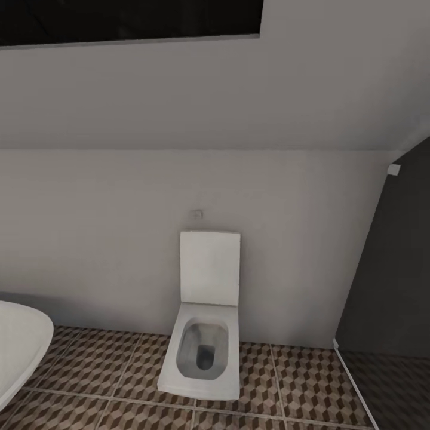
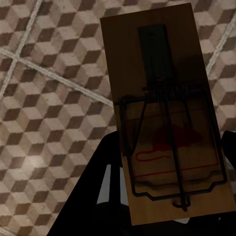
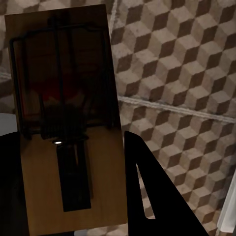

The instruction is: Take the four mousetraps from the cabinet in the bathroom and place them on the bathroom floor. Make sure all four end up on the same floor surface, and ensure that at least two of them are either under or directly next to the same bathroom sink.

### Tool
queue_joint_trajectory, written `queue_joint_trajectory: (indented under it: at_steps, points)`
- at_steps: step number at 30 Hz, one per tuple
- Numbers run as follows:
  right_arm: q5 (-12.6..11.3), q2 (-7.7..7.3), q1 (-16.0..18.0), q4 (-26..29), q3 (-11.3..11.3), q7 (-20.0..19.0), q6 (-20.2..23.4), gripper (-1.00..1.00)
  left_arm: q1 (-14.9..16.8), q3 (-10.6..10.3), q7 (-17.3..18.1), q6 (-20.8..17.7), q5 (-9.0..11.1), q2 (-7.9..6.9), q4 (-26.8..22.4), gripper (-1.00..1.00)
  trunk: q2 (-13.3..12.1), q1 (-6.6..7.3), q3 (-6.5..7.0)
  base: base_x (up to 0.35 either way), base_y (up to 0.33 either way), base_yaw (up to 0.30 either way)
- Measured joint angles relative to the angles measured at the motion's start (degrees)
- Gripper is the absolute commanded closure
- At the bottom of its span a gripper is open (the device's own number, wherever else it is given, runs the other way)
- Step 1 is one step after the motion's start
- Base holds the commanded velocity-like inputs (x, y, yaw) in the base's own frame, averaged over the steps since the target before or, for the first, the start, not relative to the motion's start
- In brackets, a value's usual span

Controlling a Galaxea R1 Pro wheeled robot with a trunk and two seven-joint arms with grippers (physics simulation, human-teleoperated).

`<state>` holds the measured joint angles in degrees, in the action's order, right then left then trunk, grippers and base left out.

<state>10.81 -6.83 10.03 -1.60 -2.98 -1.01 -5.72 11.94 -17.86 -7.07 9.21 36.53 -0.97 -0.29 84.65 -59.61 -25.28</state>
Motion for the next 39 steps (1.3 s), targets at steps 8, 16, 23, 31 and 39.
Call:
queue_joint_trajectory:
  at_steps: [8,16,23,31,39]
  points:
    - [0.3,0.31,0.0,0.0,0.1,0.5,-0.1,1.0,0.0,-0.4,-0.2,0.0,-1.1,-0.17,-0.5,1.0,0.0,0.0,0.0,0.0,0.0,0.0]
    - [0.0,0.3,0.0,5.1,-0.2,2.7,5.2,1.0,0.9,-0.3,-0.3,-3.8,-1.4,-5.45,-7.2,1.0,0.0,0.0,0.01,0.0,0.0,0.0]
    - [-0.4,0.73,2.5,24.5,-0.6,3.2,21.4,1.0,1.8,-0.3,0.0,-15.9,-1.5,-10.66,-21.9,1.0,0.0,0.0,0.03,0.0,0.0,0.0]
    - [-0.6,1.23,12.3,35.5,-1.0,4.7,32.6,1.0,12.2,-0.3,-0.1,-25.7,-1.8,-12.48,-30.2,1.0,0.0,0.0,0.03,0.0,0.0,0.0]
    - [-3.8,5.42,30.7,19.8,-3.3,9.3,28.1,1.0,25.7,-0.5,-0.4,-31.2,-4.3,-9.76,-29.8,1.0,0.0,0.0,0.03,0.0,0.0,0.0]
